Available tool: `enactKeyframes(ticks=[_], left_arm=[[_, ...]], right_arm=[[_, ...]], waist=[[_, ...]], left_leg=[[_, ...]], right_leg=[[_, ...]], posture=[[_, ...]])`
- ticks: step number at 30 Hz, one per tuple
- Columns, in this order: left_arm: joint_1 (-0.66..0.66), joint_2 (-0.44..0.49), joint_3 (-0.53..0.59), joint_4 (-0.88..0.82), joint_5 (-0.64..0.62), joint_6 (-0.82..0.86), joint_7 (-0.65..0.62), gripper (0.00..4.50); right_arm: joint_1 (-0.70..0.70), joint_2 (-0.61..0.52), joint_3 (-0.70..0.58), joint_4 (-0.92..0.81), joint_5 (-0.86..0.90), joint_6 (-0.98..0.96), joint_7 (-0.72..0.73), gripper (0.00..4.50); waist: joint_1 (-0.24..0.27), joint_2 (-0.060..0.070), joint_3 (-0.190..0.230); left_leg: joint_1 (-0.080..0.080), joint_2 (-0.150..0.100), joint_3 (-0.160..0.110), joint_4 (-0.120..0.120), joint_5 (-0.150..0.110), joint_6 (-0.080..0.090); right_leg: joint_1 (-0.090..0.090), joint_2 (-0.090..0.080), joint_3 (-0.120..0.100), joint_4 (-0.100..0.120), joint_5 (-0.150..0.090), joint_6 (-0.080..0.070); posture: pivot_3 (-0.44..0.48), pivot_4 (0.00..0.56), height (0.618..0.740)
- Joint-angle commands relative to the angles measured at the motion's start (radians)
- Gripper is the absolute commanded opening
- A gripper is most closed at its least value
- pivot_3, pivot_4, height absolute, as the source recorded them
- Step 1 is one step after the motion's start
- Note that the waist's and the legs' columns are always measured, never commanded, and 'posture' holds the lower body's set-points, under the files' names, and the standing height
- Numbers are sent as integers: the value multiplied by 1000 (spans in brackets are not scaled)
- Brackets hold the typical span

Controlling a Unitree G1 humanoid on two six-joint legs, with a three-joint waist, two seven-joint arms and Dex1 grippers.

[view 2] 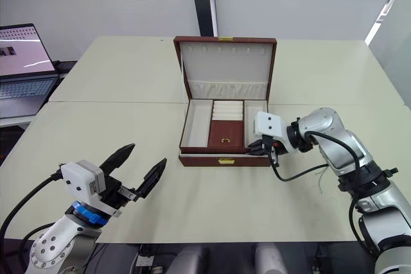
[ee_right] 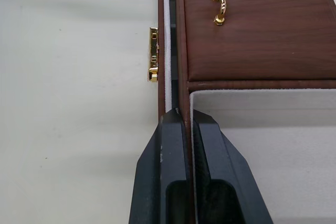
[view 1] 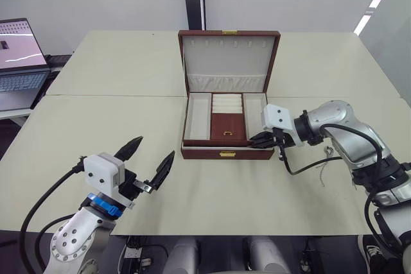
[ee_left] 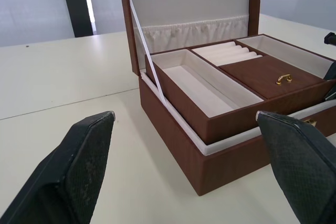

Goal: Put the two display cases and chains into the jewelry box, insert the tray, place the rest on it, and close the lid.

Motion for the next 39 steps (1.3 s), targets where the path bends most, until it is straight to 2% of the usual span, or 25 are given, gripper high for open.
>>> enactKeyframes(ticks=[1, 14, 22, 25, 27, 30, 31, 35, 39], left_arm=[[-7, 3, -7, -21, 7, -14, 7, 4500], [-57, 17, -23, -50, 6, 47, 46, 4500], [-72, 31, -9, -61, -13, 78, 52, 4500], [-74, 29, -12, -40, -10, 67, 41, 4500], [-73, 27, -13, -27, -6, 56, 34, 4500], [-73, 26, -12, -20, -6, 48, 29, 4500], [-71, 27, -11, -18, -6, 44, 27, 4500], [-64, 26, -13, -12, -3, 35, 21, 4500], [-69, 25, -20, -11, 2, 34, 23, 4500]], right_arm=[[-13, 1, -38, -41, 19, 0, 9, 5], [-13, 10, -39, -46, 21, 8, 0, 5], [-47, 51, -131, -17, 96, 50, -22, 2029], [-55, 126, -180, 11, 127, 34, -82, 2796], [-57, 159, -196, 23, 137, 38, -104, 2796], [-41, 149, -178, 9, 140, 41, -72, 2796], [-39, 163, -179, 18, 135, 38, -94, 2655], [-26, 209, -168, 57, 97, -6, -166, 1835], [-13, 267, -167, 128, 69, -51, -226, 713]], waist=[[0, 0, 0], [0, 0, 0], [-4, 0, 0], [-4, 0, 0], [-2, 0, 0], [2, 0, 0], [3, 0, 0], [0, 0, 0], [-3, 0, 0]], left_leg=[[0, 0, 0, 0, 0, 0], [0, 0, 0, 0, 0, 0], [0, 1, 0, 0, 0, 0], [0, 1, 0, 0, 0, 0], [0, 0, 0, 0, 0, 0], [-1, 0, 0, 0, 0, 0], [-1, 0, 0, 0, 0, 0], [-1, 0, 0, 0, 0, 0], [-1, 0, 0, 0, 0, 0]], right_leg=[[0, 0, 0, 0, 0, 0], [0, 0, 0, 0, 0, 0], [-1, 0, 0, 0, 0, 0], [-1, 1, 0, 1, 0, 0], [-1, 1, 1, 1, 0, 0], [-2, 0, 1, 1, 0, 0], [-2, 0, 1, 1, 0, 0], [-2, 0, 1, 1, 0, 0], [-2, 0, 1, 1, 0, 0]], posture=[[0, 150, 740], [0, 150, 740], [0, 150, 740], [0, 150, 740], [0, 150, 740], [0, 150, 740], [0, 150, 740], [0, 150, 740], [0, 150, 740]])
